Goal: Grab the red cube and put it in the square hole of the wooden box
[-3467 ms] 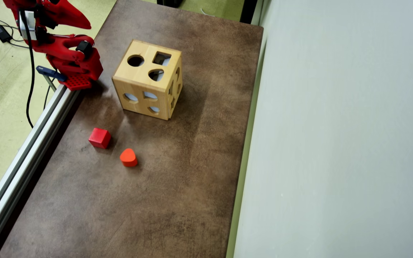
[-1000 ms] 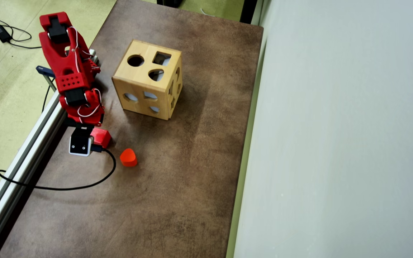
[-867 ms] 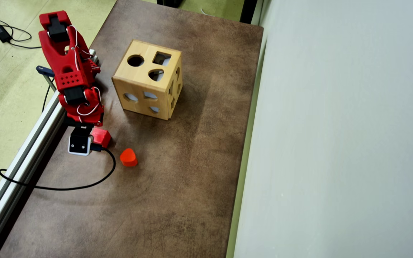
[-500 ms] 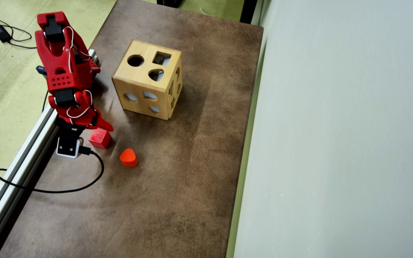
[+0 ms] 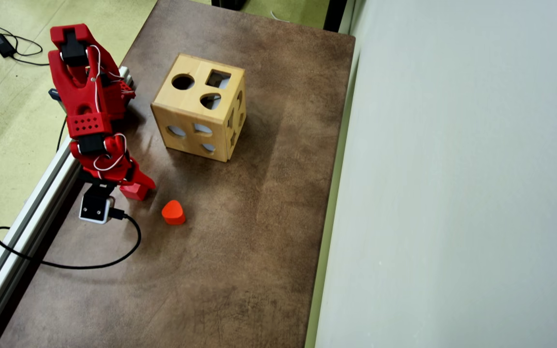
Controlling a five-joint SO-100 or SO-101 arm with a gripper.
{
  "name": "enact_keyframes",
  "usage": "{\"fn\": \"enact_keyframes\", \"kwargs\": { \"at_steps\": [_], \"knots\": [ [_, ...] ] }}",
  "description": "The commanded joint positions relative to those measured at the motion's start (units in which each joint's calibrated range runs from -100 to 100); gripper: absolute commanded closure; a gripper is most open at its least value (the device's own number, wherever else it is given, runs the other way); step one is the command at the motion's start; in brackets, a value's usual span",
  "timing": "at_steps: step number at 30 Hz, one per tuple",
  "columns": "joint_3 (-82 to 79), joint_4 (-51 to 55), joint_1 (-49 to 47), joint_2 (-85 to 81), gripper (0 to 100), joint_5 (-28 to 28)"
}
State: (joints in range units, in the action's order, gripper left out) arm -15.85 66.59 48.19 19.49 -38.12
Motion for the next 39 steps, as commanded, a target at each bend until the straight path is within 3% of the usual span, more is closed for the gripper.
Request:
{"fn": "enact_keyframes", "kwargs": {
  "at_steps": [1, 33, 39],
  "knots": [
    [0.2, -0.2, 0.0, 1.5, 64, -0.2],
    [0.3, -6.2, -0.7, 5.4, 64, -0.1],
    [0.6, -6.2, -0.8, 7.6, 75, -0.1]
  ]
}}
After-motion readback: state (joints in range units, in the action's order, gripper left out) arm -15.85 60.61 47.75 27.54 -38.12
